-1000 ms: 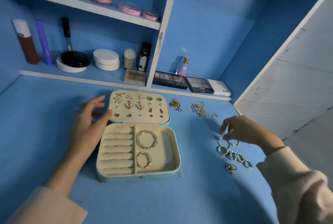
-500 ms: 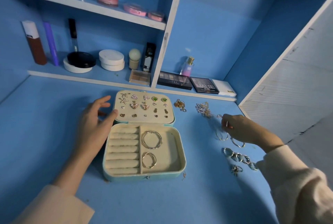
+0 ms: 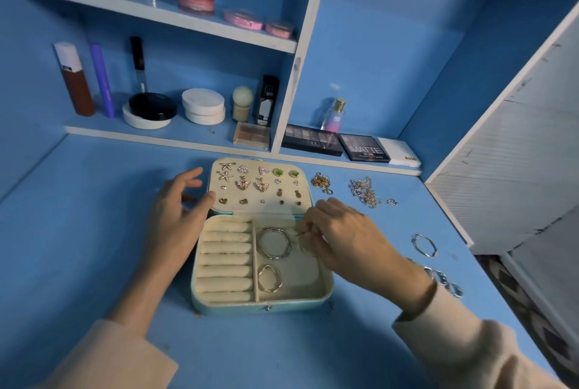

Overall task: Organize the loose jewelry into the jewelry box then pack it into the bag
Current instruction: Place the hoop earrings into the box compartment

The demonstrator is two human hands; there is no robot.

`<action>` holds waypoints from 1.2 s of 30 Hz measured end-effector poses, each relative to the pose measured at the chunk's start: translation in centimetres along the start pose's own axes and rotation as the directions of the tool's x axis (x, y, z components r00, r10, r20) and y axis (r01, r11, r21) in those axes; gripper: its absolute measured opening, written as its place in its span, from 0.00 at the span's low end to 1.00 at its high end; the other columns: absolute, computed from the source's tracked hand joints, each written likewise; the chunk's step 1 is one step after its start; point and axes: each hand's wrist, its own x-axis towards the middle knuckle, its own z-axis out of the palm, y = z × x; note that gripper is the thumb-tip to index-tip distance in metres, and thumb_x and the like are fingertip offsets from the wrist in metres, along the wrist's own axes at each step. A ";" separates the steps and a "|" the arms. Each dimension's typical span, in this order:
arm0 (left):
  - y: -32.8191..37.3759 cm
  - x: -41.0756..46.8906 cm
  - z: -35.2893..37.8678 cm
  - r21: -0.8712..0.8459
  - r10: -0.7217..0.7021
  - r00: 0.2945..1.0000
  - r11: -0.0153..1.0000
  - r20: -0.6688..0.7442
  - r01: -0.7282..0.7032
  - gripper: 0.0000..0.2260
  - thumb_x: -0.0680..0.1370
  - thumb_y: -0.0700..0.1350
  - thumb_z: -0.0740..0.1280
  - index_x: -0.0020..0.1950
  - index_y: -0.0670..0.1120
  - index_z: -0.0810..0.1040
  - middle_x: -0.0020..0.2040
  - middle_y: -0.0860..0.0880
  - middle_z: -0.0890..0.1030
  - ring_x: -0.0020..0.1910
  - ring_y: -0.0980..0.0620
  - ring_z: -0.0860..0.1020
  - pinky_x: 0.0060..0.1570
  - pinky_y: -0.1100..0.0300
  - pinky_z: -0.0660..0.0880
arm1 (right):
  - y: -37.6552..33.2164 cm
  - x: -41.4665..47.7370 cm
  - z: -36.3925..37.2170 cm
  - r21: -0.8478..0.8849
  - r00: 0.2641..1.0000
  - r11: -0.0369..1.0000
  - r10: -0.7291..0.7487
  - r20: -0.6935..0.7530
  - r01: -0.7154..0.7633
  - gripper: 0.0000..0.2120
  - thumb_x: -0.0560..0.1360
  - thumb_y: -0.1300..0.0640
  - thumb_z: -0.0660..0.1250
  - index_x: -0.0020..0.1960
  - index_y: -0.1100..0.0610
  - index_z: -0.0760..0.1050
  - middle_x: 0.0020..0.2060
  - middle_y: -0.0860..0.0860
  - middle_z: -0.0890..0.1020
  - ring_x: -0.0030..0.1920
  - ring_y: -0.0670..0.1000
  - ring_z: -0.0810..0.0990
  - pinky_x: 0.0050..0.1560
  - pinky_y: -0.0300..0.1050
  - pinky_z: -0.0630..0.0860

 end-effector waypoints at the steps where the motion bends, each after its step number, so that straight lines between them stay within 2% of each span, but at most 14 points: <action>1: 0.0 0.0 0.0 0.001 0.000 1.000 1.000 0.000 0.000 0.17 0.76 0.41 0.69 0.64 0.50 0.75 0.55 0.52 0.77 0.50 0.51 0.75 0.50 0.58 0.67 | -0.1 0.0 0.4 -0.029 1.000 1.000 -0.004 0.003 0.004 0.01 0.68 0.58 0.66 0.40 0.55 0.75 0.35 0.49 0.75 0.37 0.51 0.75 0.32 0.42 0.69; 3: 0.1 0.0 0.0 -0.008 0.000 1.000 1.000 -0.004 0.000 0.17 0.75 0.41 0.69 0.64 0.49 0.75 0.56 0.51 0.77 0.50 0.50 0.74 0.50 0.58 0.67 | -0.1 0.0 0.9 -0.081 1.000 0.997 0.015 0.027 -0.012 0.06 0.64 0.58 0.72 0.37 0.54 0.74 0.34 0.48 0.75 0.36 0.51 0.75 0.31 0.43 0.72; 6: 0.2 -0.1 0.0 -0.008 -0.002 1.000 1.000 -0.002 0.002 0.17 0.76 0.41 0.68 0.64 0.49 0.75 0.55 0.52 0.77 0.50 0.50 0.74 0.49 0.59 0.67 | -0.3 0.1 0.9 -0.111 0.999 0.994 0.020 0.041 -0.015 0.08 0.61 0.58 0.74 0.33 0.54 0.74 0.32 0.49 0.74 0.34 0.52 0.75 0.29 0.43 0.73; 10: 0.2 -0.1 0.0 -0.018 0.002 1.000 1.000 -0.003 -0.002 0.17 0.76 0.41 0.68 0.64 0.49 0.75 0.55 0.52 0.77 0.50 0.51 0.75 0.49 0.59 0.67 | -0.8 0.3 0.4 -0.118 0.999 0.993 0.032 0.039 -0.027 0.02 0.63 0.56 0.68 0.33 0.54 0.75 0.32 0.49 0.74 0.33 0.53 0.76 0.29 0.44 0.72; 12: 0.1 0.0 0.0 -0.012 0.006 1.000 1.000 -0.004 -0.006 0.17 0.76 0.41 0.69 0.64 0.49 0.75 0.55 0.52 0.77 0.50 0.51 0.74 0.47 0.61 0.67 | -1.1 0.5 0.2 -0.095 0.995 0.994 0.059 0.076 -0.052 0.06 0.68 0.53 0.65 0.38 0.55 0.78 0.36 0.51 0.76 0.39 0.54 0.76 0.36 0.46 0.73; 14: 0.0 0.0 0.1 -0.013 0.014 1.000 1.000 -0.009 -0.014 0.17 0.75 0.40 0.69 0.64 0.49 0.75 0.54 0.51 0.77 0.51 0.51 0.75 0.46 0.63 0.67 | -1.5 0.8 0.1 -0.104 0.986 0.991 0.101 0.135 -0.088 0.14 0.74 0.45 0.62 0.49 0.54 0.79 0.45 0.51 0.76 0.49 0.53 0.73 0.47 0.46 0.70; 15: 0.0 0.0 0.1 -0.014 0.016 1.000 1.000 -0.011 -0.016 0.17 0.75 0.40 0.69 0.63 0.49 0.75 0.54 0.51 0.77 0.51 0.50 0.75 0.47 0.61 0.67 | -1.6 0.8 0.1 -0.099 0.984 0.991 0.105 0.146 -0.091 0.18 0.74 0.41 0.62 0.52 0.53 0.78 0.47 0.50 0.75 0.52 0.52 0.72 0.50 0.44 0.67; 18: -0.1 0.0 0.1 -0.015 0.012 1.000 1.000 -0.009 -0.012 0.17 0.75 0.40 0.69 0.64 0.49 0.75 0.54 0.51 0.77 0.51 0.50 0.75 0.50 0.59 0.67 | -2.3 0.9 0.1 -0.102 0.981 0.990 0.109 0.161 -0.093 0.21 0.73 0.37 0.61 0.54 0.53 0.78 0.48 0.50 0.75 0.54 0.52 0.71 0.50 0.45 0.64; 25: -0.1 0.0 0.0 -0.009 0.018 1.000 1.000 -0.002 -0.018 0.17 0.75 0.41 0.69 0.64 0.50 0.75 0.55 0.52 0.77 0.51 0.51 0.74 0.46 0.63 0.67 | -2.9 1.2 0.3 -0.082 0.976 0.993 0.095 0.194 -0.081 0.19 0.74 0.42 0.62 0.57 0.54 0.76 0.51 0.51 0.75 0.57 0.54 0.70 0.54 0.47 0.65; 29: 0.0 0.0 0.0 -0.018 0.014 1.000 1.000 -0.005 -0.014 0.17 0.75 0.41 0.69 0.64 0.50 0.75 0.55 0.51 0.77 0.51 0.50 0.75 0.50 0.60 0.67 | -2.5 0.9 -0.3 -0.041 0.974 0.994 0.110 0.200 -0.104 0.22 0.73 0.37 0.62 0.59 0.51 0.75 0.50 0.48 0.74 0.56 0.51 0.69 0.54 0.44 0.64; 32: 0.0 0.0 0.0 -0.014 0.015 1.000 1.000 -0.005 -0.015 0.17 0.75 0.41 0.69 0.64 0.50 0.75 0.55 0.52 0.77 0.51 0.50 0.75 0.48 0.61 0.66 | -1.7 0.4 -1.1 -0.036 0.967 0.994 0.105 0.232 -0.099 0.24 0.71 0.35 0.62 0.62 0.48 0.72 0.50 0.47 0.73 0.55 0.49 0.67 0.53 0.43 0.63; 36: 0.0 0.0 0.1 -0.011 0.013 1.000 1.000 -0.007 -0.013 0.17 0.75 0.41 0.69 0.64 0.49 0.75 0.54 0.52 0.77 0.50 0.50 0.75 0.47 0.61 0.66 | -1.6 -0.4 -1.4 -0.078 0.965 0.997 0.044 0.259 -0.024 0.22 0.71 0.36 0.63 0.57 0.49 0.73 0.46 0.46 0.67 0.54 0.50 0.67 0.51 0.42 0.62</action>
